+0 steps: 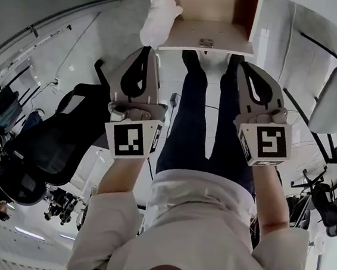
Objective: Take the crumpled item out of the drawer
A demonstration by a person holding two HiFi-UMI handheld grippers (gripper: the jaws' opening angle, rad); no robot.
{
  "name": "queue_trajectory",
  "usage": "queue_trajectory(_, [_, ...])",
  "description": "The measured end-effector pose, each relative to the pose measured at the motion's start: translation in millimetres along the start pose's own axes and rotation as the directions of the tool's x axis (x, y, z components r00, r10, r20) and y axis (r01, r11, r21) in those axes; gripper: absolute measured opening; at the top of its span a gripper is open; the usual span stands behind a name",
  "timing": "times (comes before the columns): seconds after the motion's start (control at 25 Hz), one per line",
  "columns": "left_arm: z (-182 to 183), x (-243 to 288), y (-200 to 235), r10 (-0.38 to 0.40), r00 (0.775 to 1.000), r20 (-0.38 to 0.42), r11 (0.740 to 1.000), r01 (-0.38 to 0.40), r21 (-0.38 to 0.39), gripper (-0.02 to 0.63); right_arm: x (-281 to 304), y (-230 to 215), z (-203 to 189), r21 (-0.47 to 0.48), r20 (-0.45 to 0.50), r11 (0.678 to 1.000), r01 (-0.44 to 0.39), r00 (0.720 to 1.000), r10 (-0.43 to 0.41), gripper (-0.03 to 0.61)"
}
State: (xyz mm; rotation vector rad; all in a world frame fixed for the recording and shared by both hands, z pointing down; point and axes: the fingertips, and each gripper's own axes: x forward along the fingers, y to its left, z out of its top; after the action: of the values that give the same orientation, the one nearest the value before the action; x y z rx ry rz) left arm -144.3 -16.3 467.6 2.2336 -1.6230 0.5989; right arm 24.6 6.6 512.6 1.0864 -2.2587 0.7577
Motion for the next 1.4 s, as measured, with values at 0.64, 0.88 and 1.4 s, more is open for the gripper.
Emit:
queue_trajectory(0.64, [149.3, -112.8, 17.2, 0.094, 0.967, 0.235, 0.996, -0.092, -0.019, 0.009, -112.7, 45.7, 135.7, -0.140, 0.162, 0.987, 0.073, 0.986, -0.049, 0.008])
queue_trajectory(0.88, [210.3, -145.0, 19.1, 0.102, 0.936, 0.338, 0.995, -0.100, -0.023, 0.009, -152.9, 53.9, 181.8, -0.133, 0.264, 0.987, 0.094, 0.963, -0.056, 0.008])
queue_trajectory(1.4, [272.0, -215.7, 8.6, 0.119, 0.883, 0.455, 0.993, -0.118, -0.031, 0.009, -236.2, 70.8, 248.9, -0.090, 0.442, 0.981, 0.172, 0.890, -0.115, 0.008])
